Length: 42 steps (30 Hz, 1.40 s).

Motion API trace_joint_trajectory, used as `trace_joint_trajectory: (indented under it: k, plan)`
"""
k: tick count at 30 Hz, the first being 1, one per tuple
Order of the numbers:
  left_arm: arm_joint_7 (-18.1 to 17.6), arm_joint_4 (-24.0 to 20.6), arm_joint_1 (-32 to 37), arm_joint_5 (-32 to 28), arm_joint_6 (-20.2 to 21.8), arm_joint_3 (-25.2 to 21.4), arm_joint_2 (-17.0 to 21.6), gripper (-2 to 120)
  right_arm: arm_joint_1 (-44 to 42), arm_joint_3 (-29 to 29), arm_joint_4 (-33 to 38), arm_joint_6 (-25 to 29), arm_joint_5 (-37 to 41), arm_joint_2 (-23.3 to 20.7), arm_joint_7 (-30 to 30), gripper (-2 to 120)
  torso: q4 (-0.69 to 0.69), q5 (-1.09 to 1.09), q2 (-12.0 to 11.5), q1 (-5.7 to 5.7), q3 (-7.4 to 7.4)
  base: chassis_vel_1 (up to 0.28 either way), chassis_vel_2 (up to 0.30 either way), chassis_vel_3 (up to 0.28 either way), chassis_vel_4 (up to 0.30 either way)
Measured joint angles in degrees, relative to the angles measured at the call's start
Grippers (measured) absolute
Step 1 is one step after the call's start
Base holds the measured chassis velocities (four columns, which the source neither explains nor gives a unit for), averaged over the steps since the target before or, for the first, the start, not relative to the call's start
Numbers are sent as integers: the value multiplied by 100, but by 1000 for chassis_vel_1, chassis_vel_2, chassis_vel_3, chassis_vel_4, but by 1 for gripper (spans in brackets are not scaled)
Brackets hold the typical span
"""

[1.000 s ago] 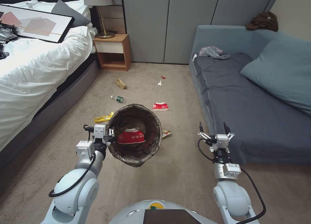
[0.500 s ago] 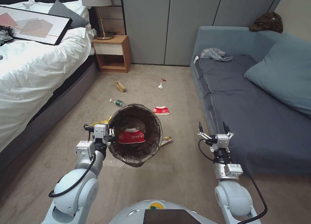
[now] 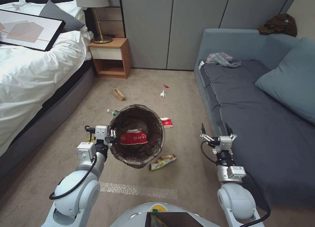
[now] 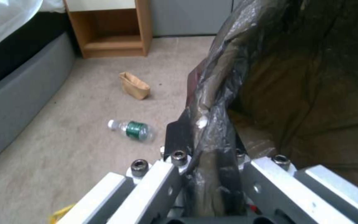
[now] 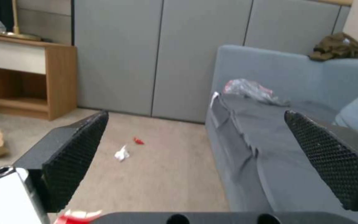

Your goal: Pick up the trash bin, then pick up the garbage from the floor and place it into the trash bin.

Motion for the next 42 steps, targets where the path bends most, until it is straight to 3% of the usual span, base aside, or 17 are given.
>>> trace_joint_trajectory:
  k: [42]
  plan:
    - [79,31,-43,-21,-6,-3,42,0,40,-19,-94,30,-33,-25,48,100,0,1,0,0,0,-7,27,25,-9]
